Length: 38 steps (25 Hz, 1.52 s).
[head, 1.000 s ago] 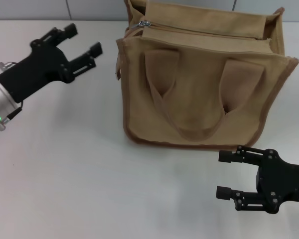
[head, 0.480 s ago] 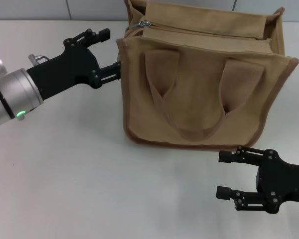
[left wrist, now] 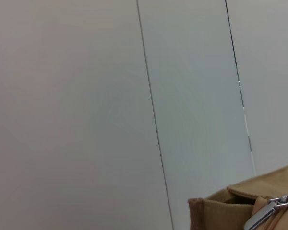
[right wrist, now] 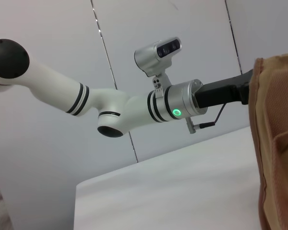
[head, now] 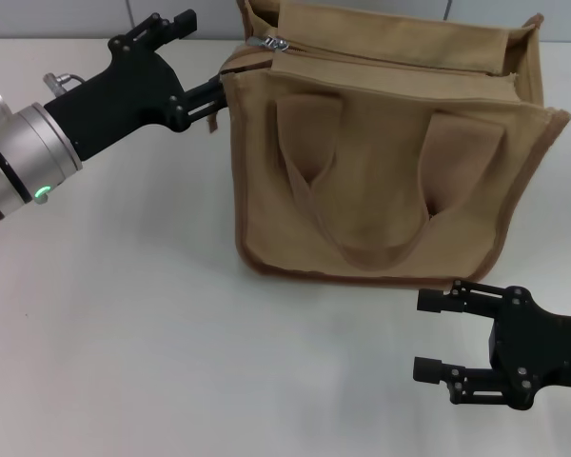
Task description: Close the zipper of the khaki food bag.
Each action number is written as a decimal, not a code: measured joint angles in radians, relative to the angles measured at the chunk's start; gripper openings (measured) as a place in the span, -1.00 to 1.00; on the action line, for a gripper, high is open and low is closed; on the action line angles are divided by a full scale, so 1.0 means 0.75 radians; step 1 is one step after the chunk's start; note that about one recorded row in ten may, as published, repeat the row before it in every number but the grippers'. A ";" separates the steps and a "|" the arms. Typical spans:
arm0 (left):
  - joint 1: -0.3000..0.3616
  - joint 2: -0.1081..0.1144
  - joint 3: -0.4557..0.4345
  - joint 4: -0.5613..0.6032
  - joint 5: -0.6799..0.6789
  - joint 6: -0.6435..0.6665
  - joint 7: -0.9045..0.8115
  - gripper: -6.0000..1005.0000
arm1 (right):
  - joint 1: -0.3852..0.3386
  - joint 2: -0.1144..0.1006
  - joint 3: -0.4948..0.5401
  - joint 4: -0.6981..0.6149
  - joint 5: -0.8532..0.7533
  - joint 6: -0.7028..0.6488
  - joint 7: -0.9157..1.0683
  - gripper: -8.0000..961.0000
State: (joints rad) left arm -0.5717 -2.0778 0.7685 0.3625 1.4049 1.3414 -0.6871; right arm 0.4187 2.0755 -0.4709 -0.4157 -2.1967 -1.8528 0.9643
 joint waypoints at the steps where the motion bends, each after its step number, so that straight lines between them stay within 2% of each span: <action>1: 0.000 -0.001 -0.001 -0.002 -0.001 0.000 0.020 0.52 | 0.000 0.000 0.000 0.000 0.000 -0.001 0.000 0.62; 14: -0.006 -0.003 -0.001 -0.054 -0.003 0.022 0.249 0.51 | 0.008 0.000 0.000 -0.006 0.000 -0.002 0.018 0.62; 25: 0.008 -0.003 0.001 -0.117 -0.081 0.119 0.438 -0.30 | 0.010 0.000 0.000 -0.003 0.000 -0.002 0.019 0.62; 30: 0.011 -0.003 0.000 -0.155 -0.134 0.152 0.505 -0.77 | 0.010 0.000 0.000 -0.002 0.001 -0.002 0.019 0.62; 38: 0.012 -0.003 0.005 -0.175 -0.155 0.178 0.562 -0.90 | 0.018 0.000 0.000 0.000 0.008 -0.009 0.019 0.62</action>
State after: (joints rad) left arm -0.5629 -2.0801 0.7719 0.2311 1.2886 1.4746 -0.2658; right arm 0.4320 2.0754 -0.4708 -0.4156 -2.1904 -1.8594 0.9787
